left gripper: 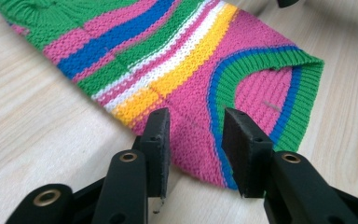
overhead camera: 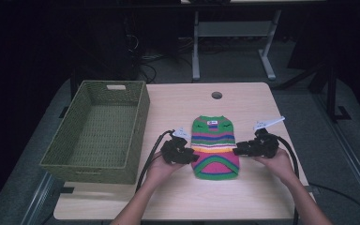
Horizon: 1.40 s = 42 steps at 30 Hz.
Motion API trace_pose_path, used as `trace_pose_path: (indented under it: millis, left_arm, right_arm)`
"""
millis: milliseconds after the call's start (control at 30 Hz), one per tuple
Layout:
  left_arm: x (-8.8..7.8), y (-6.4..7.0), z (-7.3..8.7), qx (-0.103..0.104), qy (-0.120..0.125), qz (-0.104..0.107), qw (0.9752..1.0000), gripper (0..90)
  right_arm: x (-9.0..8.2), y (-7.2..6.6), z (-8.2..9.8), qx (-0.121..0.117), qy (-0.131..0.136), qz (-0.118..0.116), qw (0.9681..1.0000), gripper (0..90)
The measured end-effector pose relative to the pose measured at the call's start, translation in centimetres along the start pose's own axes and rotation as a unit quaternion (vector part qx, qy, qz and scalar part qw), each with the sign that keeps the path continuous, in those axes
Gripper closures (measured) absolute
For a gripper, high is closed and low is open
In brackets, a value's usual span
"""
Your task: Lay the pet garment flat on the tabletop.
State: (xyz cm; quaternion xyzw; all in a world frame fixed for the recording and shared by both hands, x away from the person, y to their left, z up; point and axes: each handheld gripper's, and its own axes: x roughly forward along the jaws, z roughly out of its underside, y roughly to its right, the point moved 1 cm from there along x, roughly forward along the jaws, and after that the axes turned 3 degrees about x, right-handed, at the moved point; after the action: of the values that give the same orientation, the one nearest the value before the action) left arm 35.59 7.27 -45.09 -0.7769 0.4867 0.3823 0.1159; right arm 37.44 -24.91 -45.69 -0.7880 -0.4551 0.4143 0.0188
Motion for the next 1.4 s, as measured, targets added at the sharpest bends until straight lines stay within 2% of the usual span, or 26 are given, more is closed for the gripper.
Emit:
trace_pose_path:
  millis: [267,633,933,1000,1267,1400]
  left_arm:
    - [-0.8,0.0,0.2,-0.006,0.012,-0.004,0.9999,52.1]
    - [-1.3,0.3,0.9,-0.001,0.009,-0.011,0.9999,43.3]
    - [-1.9,0.7,1.6,-0.005,0.018,-0.014,0.9997,36.4]
    - [-2.0,0.9,1.7,-0.011,0.024,-0.015,0.9996,35.4]
    - [-2.2,1.1,2.5,-0.005,0.019,-0.018,0.9997,30.5]
    - [-2.5,1.2,2.9,-0.014,0.027,-0.018,0.9994,29.4]
  right_arm:
    - [-0.9,-0.4,0.0,-0.008,0.007,-0.001,0.9999,44.2]
    - [-1.9,-0.7,0.5,-0.017,0.006,-0.003,0.9998,41.5]
    - [-2.6,-0.7,1.8,-0.016,0.007,-0.003,0.9998,37.5]
    - [-2.8,-0.7,2.1,-0.017,0.01,-0.001,0.9998,37.1]
    - [-3.3,-0.6,3.2,-0.016,0.014,0.003,0.9998,35.6]
    - [-3.5,-0.6,3.8,-0.011,0.012,0.004,0.9999,34.3]
